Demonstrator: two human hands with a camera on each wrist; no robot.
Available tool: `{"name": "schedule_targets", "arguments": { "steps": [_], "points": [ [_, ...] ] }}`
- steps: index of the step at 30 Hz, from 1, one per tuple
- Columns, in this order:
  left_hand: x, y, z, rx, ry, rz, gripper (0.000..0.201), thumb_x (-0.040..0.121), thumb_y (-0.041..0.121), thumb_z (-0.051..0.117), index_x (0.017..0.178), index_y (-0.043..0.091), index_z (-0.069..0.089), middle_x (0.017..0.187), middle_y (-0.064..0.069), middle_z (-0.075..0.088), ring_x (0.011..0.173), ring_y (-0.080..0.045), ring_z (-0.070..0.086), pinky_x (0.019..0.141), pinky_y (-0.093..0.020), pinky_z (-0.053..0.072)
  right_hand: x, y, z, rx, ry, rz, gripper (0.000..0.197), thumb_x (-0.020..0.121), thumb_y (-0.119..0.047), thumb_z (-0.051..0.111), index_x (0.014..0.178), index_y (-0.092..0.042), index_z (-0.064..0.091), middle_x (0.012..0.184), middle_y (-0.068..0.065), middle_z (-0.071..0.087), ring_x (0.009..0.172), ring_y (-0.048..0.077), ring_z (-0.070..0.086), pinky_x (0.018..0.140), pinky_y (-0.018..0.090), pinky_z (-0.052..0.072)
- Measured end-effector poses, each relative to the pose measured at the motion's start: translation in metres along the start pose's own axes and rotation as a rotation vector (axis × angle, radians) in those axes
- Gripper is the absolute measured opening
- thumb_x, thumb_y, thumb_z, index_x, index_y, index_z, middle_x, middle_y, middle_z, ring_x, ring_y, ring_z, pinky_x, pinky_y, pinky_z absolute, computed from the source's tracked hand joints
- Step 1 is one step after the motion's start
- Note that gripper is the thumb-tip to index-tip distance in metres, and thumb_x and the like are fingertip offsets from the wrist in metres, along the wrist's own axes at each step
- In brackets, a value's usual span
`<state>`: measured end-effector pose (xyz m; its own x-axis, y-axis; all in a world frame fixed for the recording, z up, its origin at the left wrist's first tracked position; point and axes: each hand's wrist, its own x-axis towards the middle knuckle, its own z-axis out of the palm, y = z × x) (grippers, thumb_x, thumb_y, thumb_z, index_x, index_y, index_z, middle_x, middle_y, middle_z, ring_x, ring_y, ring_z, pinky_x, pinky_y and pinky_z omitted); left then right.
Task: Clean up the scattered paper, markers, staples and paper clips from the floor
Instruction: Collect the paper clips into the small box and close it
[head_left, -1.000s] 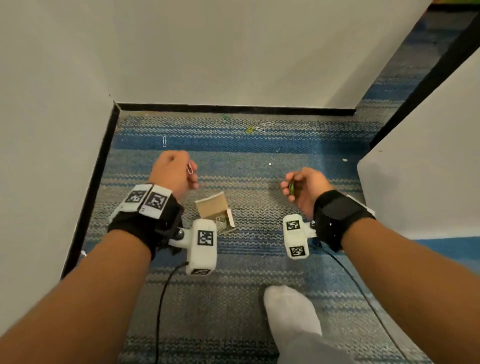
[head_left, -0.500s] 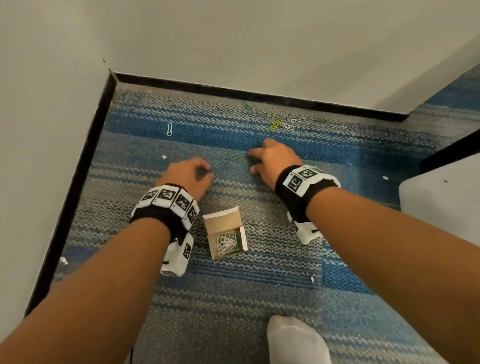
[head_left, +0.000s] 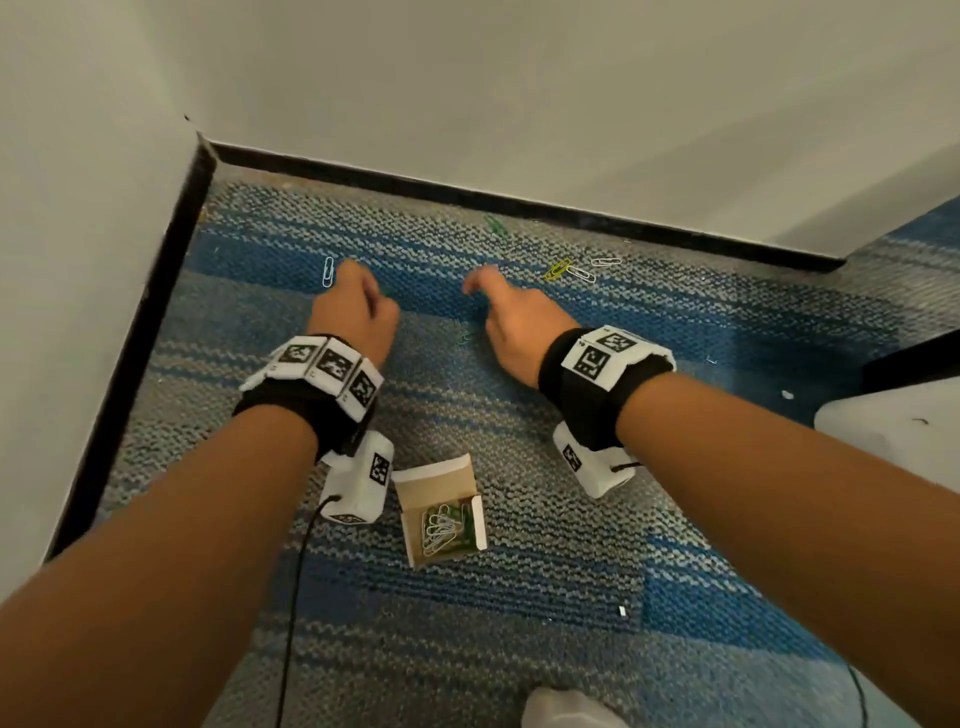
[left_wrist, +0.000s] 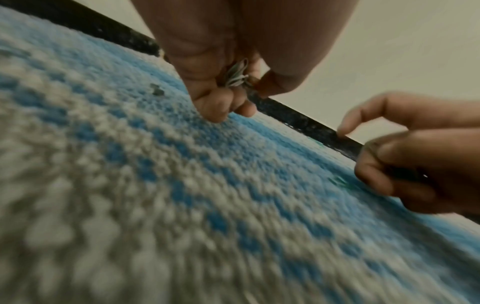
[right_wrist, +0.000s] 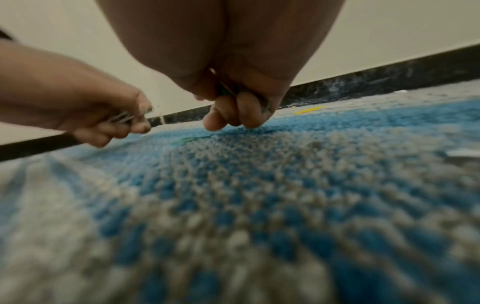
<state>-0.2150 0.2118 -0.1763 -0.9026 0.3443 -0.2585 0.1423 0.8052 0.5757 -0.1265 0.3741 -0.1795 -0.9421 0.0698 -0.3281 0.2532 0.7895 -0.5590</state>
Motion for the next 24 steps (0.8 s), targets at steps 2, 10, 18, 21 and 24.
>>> {"name": "schedule_targets", "arguments": {
  "steps": [2,10,18,21,24],
  "points": [
    [0.005,-0.006,-0.007,0.021,0.0,-0.041,0.007,0.092,0.005,0.037,0.094,0.011,0.033,0.06,-0.004,0.035,0.05,-0.022,0.032,0.045,-0.032,0.021,0.004,0.003,0.005,-0.119,-0.035,-0.101,0.029,0.095,-0.011,0.039,0.124,-0.011,0.047,0.114,0.017,0.053,0.103,0.034,0.052,0.087,0.04,0.043],
    [0.037,-0.022,-0.021,0.205,0.083,-0.144,0.03,0.096,0.021,0.036,0.107,0.003,0.057,0.105,-0.025,0.06,0.091,-0.04,0.055,0.074,-0.041,0.042,0.016,0.0,0.002,-0.232,-0.108,-0.166,0.02,0.094,-0.026,0.049,0.102,-0.009,0.054,0.108,0.012,0.054,0.096,0.031,0.055,0.08,0.037,0.046],
    [0.045,-0.023,-0.015,0.119,0.112,-0.244,0.049,0.081,0.034,0.067,0.114,0.003,0.047,0.124,-0.02,0.05,0.109,-0.038,0.051,0.092,-0.047,0.044,0.051,0.006,-0.042,-0.183,0.178,0.125,0.031,0.092,-0.001,0.034,0.123,-0.002,0.039,0.113,0.024,0.057,0.1,0.038,0.056,0.077,0.04,0.041],
    [0.047,-0.023,-0.019,0.133,0.107,-0.271,0.037,0.086,0.027,0.062,0.109,0.0,0.052,0.116,-0.022,0.056,0.105,-0.039,0.053,0.087,-0.045,0.044,0.071,0.005,-0.044,-0.378,0.11,0.161,0.028,0.098,-0.011,0.038,0.123,-0.001,0.046,0.123,0.022,0.054,0.113,0.039,0.054,0.086,0.042,0.045],
    [0.047,-0.023,-0.022,0.117,0.043,-0.276,0.025,0.092,0.02,0.054,0.105,-0.001,0.053,0.109,-0.024,0.059,0.1,-0.04,0.054,0.077,-0.04,0.042,0.078,0.003,-0.048,-0.463,0.063,0.214,0.03,0.097,-0.012,0.044,0.124,0.0,0.05,0.123,0.021,0.055,0.112,0.04,0.055,0.085,0.042,0.046]
  ]
}}
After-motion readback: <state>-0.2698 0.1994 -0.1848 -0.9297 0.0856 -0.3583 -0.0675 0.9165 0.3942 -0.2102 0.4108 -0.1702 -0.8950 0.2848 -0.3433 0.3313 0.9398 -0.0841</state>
